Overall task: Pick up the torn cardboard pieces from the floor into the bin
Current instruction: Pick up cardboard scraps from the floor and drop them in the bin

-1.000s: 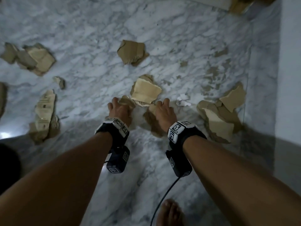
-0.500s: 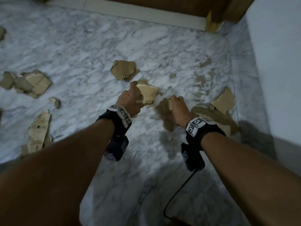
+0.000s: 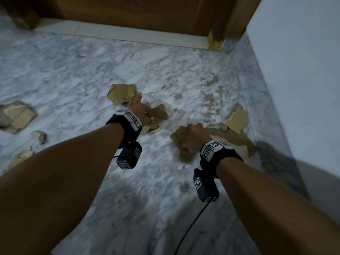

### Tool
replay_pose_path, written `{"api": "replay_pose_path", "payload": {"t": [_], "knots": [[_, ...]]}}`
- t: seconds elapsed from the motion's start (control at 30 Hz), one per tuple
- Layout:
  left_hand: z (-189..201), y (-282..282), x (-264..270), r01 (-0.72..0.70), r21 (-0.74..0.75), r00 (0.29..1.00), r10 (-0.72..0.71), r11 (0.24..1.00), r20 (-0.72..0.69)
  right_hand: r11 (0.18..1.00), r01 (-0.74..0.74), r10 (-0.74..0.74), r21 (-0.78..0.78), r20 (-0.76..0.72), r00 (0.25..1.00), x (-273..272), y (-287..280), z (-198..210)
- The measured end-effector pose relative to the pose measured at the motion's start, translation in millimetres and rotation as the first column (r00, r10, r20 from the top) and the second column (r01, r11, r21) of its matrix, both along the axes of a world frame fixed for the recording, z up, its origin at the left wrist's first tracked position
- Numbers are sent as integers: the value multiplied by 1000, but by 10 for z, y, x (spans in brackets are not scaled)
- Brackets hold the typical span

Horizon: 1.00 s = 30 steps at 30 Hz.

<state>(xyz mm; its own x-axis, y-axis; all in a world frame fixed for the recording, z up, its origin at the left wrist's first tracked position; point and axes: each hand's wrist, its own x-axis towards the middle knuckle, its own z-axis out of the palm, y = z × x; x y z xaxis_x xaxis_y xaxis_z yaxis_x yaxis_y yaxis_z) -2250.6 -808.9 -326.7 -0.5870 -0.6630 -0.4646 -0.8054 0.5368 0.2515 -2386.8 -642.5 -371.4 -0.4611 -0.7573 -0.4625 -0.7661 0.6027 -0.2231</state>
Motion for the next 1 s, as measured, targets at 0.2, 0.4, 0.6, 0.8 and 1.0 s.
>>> {"api": "replay_pose_path", "payload": {"t": [0.2,0.4,0.6,0.8,1.0], "knots": [[-174,25,-139,35,56,988,-43,998,149,998,-6,10,-69,53,999,-44,27,-60],[-135,130,-125,2,77,999,-6,997,48,997,71,-70,-6,98,993,33,42,-44],[4,269,132,-141,191,979,166,971,-121,987,158,-157,-33,50,986,131,-23,128],[987,-37,728,-138,41,961,144,990,-236,947,228,-211,-228,93,973,494,-431,927],[2166,-509,1770,-252,-96,940,220,963,-261,914,128,-82,-384,134,988,1255,-1096,2102]]}}
